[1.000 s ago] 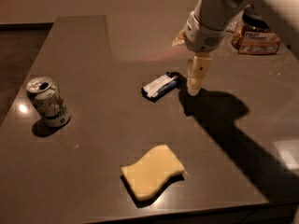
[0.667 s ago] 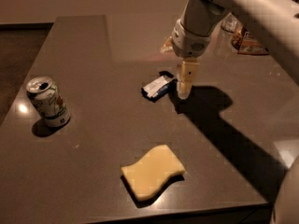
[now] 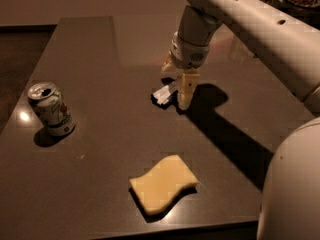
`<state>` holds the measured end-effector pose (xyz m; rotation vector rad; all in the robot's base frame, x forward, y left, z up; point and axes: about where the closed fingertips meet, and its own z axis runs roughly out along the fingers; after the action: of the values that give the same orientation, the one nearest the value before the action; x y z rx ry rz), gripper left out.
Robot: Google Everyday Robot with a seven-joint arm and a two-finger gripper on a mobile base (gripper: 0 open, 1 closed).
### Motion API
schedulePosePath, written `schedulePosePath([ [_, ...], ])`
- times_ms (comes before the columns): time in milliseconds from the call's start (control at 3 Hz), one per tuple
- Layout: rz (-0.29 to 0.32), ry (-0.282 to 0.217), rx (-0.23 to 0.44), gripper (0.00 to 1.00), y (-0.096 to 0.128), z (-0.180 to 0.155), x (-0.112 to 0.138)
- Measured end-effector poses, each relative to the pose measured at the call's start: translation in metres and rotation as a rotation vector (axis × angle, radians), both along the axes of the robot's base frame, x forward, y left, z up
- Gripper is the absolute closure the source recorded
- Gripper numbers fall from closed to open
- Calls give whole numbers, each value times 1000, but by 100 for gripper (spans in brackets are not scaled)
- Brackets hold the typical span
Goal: Move rxbar blueberry near 7up can
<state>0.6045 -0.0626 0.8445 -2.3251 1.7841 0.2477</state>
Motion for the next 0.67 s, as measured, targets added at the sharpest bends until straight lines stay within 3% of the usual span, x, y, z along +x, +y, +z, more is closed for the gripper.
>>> schedulePosePath([
  [667,25,30,10,64,19,0,1],
])
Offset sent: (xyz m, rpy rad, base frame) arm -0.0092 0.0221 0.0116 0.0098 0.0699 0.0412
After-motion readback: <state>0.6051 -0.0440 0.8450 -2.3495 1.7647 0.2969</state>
